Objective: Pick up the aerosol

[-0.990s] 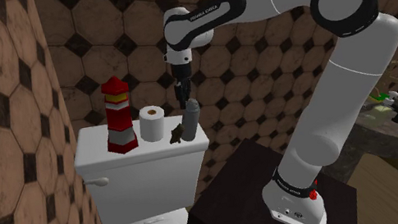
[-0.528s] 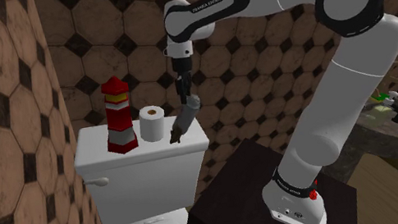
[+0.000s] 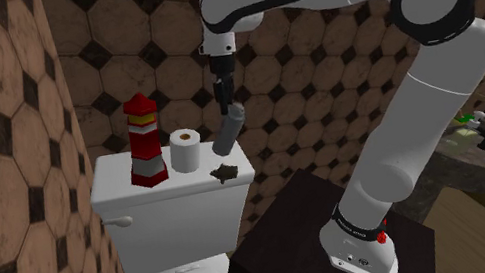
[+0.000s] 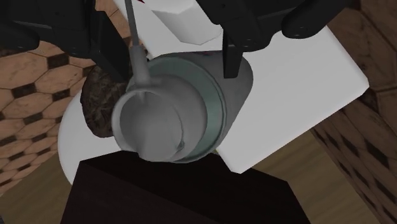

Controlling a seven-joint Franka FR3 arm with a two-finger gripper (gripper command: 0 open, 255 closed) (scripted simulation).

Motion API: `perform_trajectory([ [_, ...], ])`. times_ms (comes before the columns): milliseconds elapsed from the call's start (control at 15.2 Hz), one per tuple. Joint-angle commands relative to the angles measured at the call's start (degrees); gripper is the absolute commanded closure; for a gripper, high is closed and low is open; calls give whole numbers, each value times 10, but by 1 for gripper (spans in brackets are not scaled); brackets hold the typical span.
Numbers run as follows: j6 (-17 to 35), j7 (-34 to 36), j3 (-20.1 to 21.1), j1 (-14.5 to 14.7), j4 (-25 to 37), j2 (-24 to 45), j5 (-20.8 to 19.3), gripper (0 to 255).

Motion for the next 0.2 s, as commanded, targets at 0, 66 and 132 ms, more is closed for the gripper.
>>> perform_trajectory([
  [0, -15, 1, 0, 0, 11, -4, 0, 255],
  [66, -16, 1, 0, 0, 12, -5, 0, 255],
  [132, -16, 1, 0, 0, 12, -5, 0, 255],
])
